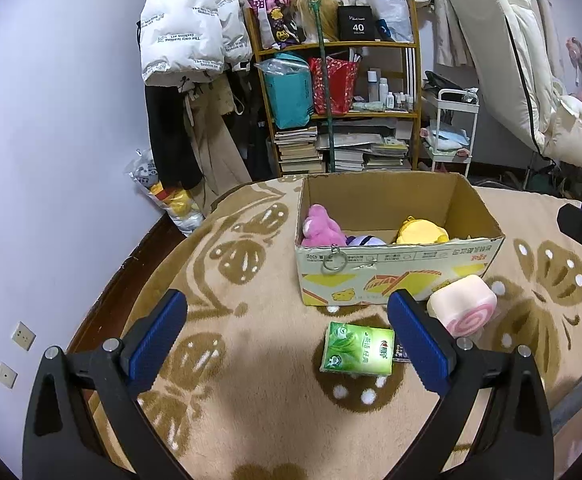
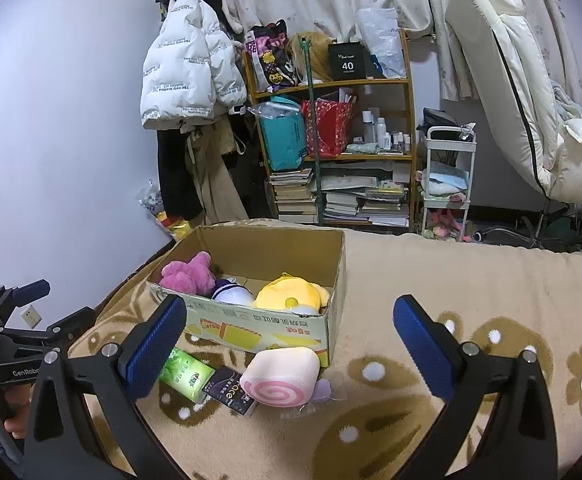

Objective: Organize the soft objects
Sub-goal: 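Move both tools back from the box toward the items on the rug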

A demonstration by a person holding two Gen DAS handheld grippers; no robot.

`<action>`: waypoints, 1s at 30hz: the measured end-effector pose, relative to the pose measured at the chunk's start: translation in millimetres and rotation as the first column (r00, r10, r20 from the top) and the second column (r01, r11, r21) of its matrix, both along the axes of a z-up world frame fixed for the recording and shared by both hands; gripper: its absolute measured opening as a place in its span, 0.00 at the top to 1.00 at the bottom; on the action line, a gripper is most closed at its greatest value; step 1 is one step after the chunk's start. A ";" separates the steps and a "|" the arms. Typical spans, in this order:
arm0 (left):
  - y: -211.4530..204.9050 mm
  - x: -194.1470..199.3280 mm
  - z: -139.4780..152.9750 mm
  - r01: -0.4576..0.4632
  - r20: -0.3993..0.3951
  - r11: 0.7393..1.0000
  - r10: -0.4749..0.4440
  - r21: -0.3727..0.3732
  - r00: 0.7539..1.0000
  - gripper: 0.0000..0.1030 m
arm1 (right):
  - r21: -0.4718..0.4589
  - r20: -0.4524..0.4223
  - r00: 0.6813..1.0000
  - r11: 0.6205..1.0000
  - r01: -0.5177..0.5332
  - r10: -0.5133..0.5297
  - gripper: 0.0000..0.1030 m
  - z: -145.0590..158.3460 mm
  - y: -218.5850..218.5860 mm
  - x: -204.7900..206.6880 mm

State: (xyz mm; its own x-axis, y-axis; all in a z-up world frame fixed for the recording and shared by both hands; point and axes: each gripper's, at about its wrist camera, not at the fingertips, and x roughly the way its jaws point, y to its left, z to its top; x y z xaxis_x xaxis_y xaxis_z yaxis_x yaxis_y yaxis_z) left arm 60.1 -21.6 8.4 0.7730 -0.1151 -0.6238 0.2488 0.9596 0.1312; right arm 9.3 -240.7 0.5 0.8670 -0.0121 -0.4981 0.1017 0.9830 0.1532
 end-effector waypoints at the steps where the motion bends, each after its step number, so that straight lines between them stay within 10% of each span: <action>1: -0.4 0.5 -0.6 0.000 -0.003 1.000 0.000 0.000 1.000 0.03 | -0.002 -0.003 1.000 1.000 0.000 0.000 0.00 -1.7 0.3 0.6; 30: -33.5 37.0 -68.1 0.047 -0.239 0.994 -0.022 0.098 0.971 0.03 | 0.019 -0.269 0.963 1.000 -0.018 0.022 0.00 -55.0 0.4 55.7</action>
